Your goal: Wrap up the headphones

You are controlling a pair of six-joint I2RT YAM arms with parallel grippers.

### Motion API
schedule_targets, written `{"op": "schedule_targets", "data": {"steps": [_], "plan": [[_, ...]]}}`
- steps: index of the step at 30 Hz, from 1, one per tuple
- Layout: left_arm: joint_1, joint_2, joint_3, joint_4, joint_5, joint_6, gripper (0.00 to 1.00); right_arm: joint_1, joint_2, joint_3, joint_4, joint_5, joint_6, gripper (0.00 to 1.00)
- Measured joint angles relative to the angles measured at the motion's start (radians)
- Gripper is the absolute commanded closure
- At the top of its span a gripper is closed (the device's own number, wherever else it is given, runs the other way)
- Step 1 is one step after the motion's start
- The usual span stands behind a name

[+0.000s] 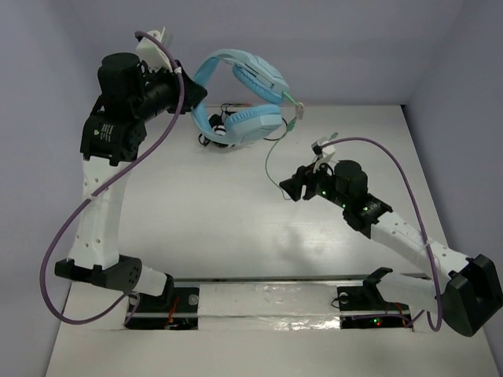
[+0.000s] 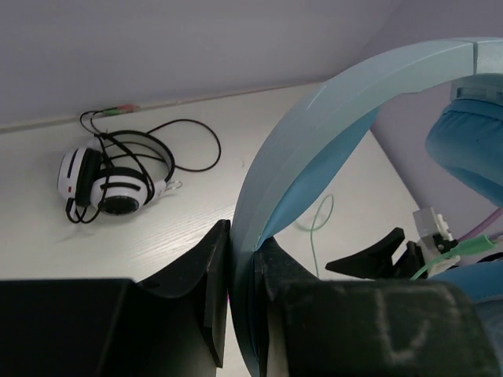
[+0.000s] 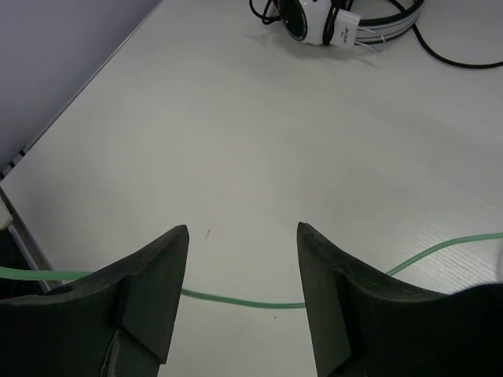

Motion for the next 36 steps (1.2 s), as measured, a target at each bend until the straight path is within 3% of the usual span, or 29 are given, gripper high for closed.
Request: {"op": "schedule_targets", "data": {"steps": [1, 3, 5, 6, 7, 13, 17, 18, 20, 21, 22, 27, 36], "plan": [[0.001, 0.000, 0.014, 0.000, 0.007, -0.007, 1.00, 0.000, 0.000, 0.000, 0.008, 0.004, 0.001, 0.38], [0.003, 0.000, 0.033, 0.001, 0.018, -0.016, 1.00, 0.000, -0.003, 0.000, 0.024, 0.037, 0.007, 0.53], [0.006, 0.000, 0.037, 0.001, 0.022, -0.020, 1.00, 0.000, -0.017, 0.001, 0.022, 0.085, 0.016, 0.74], [0.007, 0.000, 0.037, 0.000, 0.024, -0.021, 1.00, 0.000, -0.032, 0.001, 0.019, 0.119, 0.023, 0.91], [0.007, 0.002, 0.037, -0.001, 0.025, -0.022, 1.00, 0.000, -0.054, 0.001, 0.014, 0.145, 0.025, 0.99], [0.021, 0.038, 0.069, 0.000, 0.026, -0.034, 1.00, -0.004, -0.288, -0.015, -0.001, 0.166, 0.061, 1.00], [0.023, 0.049, 0.082, 0.001, 0.029, -0.051, 1.00, -0.004, -0.326, -0.032, 0.002, 0.113, 0.080, 1.00], [0.023, 0.051, 0.087, 0.000, 0.029, -0.053, 1.00, -0.004, -0.330, -0.049, 0.002, 0.099, 0.085, 0.98], [0.023, 0.056, 0.101, 0.000, 0.029, -0.054, 1.00, -0.004, -0.330, -0.092, -0.003, 0.072, 0.099, 0.83], [0.023, 0.057, 0.106, 0.000, 0.031, -0.056, 1.00, -0.004, -0.326, -0.112, -0.009, 0.057, 0.105, 0.65], [0.023, 0.058, 0.112, 0.001, 0.035, -0.060, 1.00, -0.004, -0.316, -0.121, -0.018, 0.044, 0.110, 0.56], [0.023, 0.059, 0.119, 0.021, 0.063, -0.076, 1.00, -0.004, -0.193, -0.104, -0.028, 0.025, 0.104, 0.28], [0.023, 0.056, 0.119, 0.030, 0.082, -0.079, 1.00, -0.004, -0.017, -0.047, 0.016, 0.103, 0.043, 0.27]]}}
